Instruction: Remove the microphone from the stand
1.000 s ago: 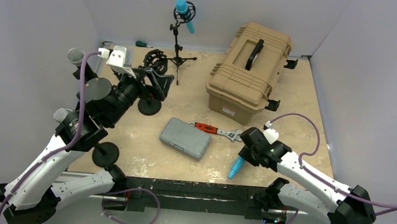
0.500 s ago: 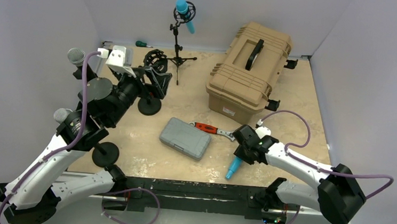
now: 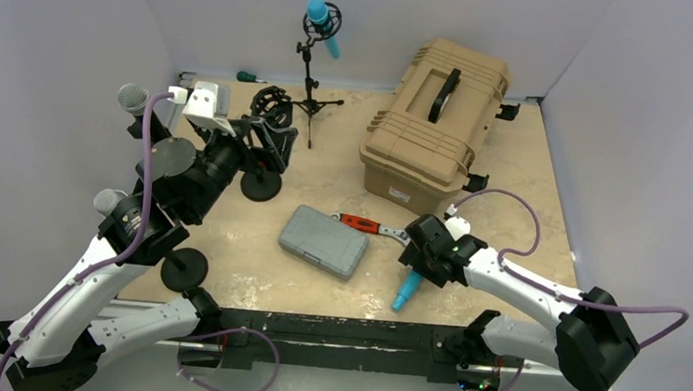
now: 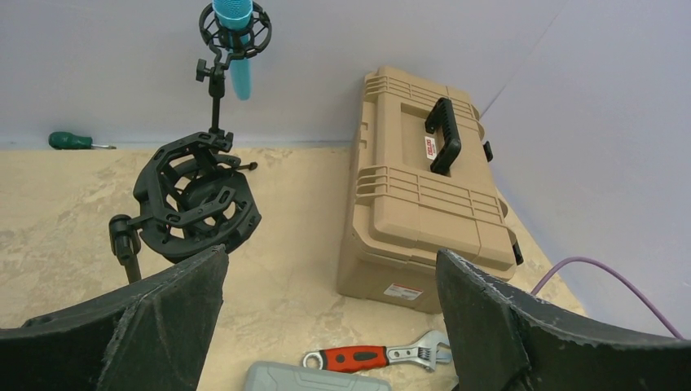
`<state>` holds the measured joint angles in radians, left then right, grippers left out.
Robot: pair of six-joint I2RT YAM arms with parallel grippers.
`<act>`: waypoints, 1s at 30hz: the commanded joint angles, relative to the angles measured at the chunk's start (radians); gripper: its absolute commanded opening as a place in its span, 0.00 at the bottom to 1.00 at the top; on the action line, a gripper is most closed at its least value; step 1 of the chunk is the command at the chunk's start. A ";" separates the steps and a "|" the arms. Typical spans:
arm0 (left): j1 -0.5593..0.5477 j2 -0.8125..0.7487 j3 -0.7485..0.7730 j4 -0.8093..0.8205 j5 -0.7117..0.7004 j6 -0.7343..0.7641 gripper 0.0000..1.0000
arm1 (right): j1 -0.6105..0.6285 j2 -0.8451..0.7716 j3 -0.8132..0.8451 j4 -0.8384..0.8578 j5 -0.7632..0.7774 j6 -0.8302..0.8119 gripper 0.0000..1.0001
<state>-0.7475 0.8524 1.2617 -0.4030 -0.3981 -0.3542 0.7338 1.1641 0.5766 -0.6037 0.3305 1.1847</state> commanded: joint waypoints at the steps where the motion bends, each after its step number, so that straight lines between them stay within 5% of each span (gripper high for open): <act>1: -0.003 -0.009 -0.002 0.052 -0.013 0.021 0.95 | -0.001 -0.060 0.014 0.002 0.031 0.005 0.70; 19: -0.004 -0.021 -0.002 0.060 -0.070 0.070 0.97 | -0.001 -0.239 0.134 -0.167 0.142 -0.056 0.89; 26: -0.004 -0.019 0.001 0.070 -0.087 0.113 1.00 | 0.000 -0.263 0.197 -0.073 0.097 -0.288 0.90; 30: -0.003 -0.021 0.004 0.074 -0.115 0.142 1.00 | 0.000 -0.297 0.204 0.129 -0.074 -0.450 0.89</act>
<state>-0.7475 0.8375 1.2617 -0.3805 -0.4721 -0.2661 0.7334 0.9066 0.7364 -0.6857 0.3958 0.9337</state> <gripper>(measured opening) 0.998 0.895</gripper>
